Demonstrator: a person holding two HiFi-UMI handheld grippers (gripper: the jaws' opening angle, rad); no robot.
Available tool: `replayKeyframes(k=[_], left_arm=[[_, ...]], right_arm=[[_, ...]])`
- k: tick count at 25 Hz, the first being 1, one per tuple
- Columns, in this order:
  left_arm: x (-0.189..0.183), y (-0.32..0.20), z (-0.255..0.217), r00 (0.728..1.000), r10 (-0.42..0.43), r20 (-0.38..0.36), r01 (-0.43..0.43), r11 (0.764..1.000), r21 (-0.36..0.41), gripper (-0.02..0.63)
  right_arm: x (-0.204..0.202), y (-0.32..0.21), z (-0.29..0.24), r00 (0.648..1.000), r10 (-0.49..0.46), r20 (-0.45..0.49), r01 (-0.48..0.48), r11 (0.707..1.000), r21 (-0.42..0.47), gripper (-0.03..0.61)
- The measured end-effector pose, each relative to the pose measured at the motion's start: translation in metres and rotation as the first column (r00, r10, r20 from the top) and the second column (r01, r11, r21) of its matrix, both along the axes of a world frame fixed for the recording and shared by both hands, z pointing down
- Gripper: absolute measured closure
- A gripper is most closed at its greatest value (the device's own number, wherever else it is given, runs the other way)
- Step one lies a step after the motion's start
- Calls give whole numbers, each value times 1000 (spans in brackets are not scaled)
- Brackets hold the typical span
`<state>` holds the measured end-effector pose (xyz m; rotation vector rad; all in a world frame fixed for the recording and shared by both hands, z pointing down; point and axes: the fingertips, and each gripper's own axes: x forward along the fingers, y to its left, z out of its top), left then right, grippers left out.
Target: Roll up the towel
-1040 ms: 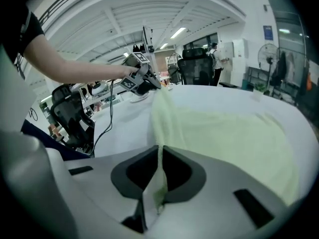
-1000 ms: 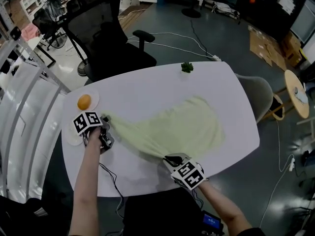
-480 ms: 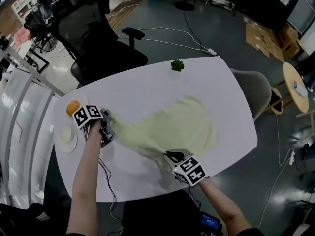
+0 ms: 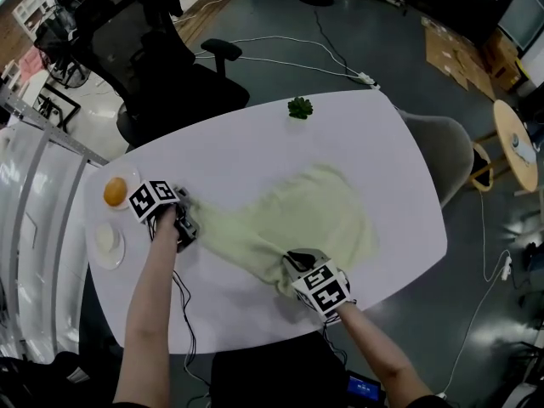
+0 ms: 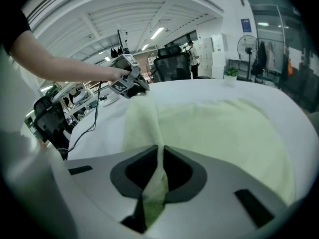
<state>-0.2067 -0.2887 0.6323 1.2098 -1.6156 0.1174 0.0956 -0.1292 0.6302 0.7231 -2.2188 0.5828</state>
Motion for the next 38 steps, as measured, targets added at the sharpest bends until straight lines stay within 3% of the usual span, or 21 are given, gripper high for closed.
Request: replayKeyframes(k=[2, 8, 11, 16, 23, 28, 30, 38], left_arm=[[1, -2, 0, 1000, -3, -4, 3, 1000, 14, 524], [11, -9, -18, 999, 33, -42, -28, 994, 108, 312], [9, -8, -41, 998, 57, -19, -53, 983, 173, 279], [-10, 5, -78, 997, 63, 33, -69, 966, 248, 273], [-29, 62, -53, 993, -15, -119, 38, 981, 191, 273], [-9, 86, -26, 973, 6, -231, 31, 987, 158, 301], [-2, 87, -18, 971, 24, -239, 12, 989, 146, 357], [22, 73, 8, 971, 44, -237, -20, 994, 104, 354]], right_arm=[[0, -1, 6, 1000, -8, -30, 8, 1000, 3, 531], [2, -4, 7, 997, -19, -74, 21, 999, 29, 487], [5, -9, -7, 998, 4, -56, 0, 998, 60, 424], [8, -13, -39, 999, 9, -36, -4, 992, 130, 358], [-3, 17, -60, 994, -77, -72, 90, 977, 193, 318], [-17, 44, -45, 987, -128, -98, 143, 974, 173, 311], [-23, 51, -38, 985, -135, -104, 151, 975, 165, 310], [-29, 63, -8, 972, -145, -187, 176, 971, 163, 319]])
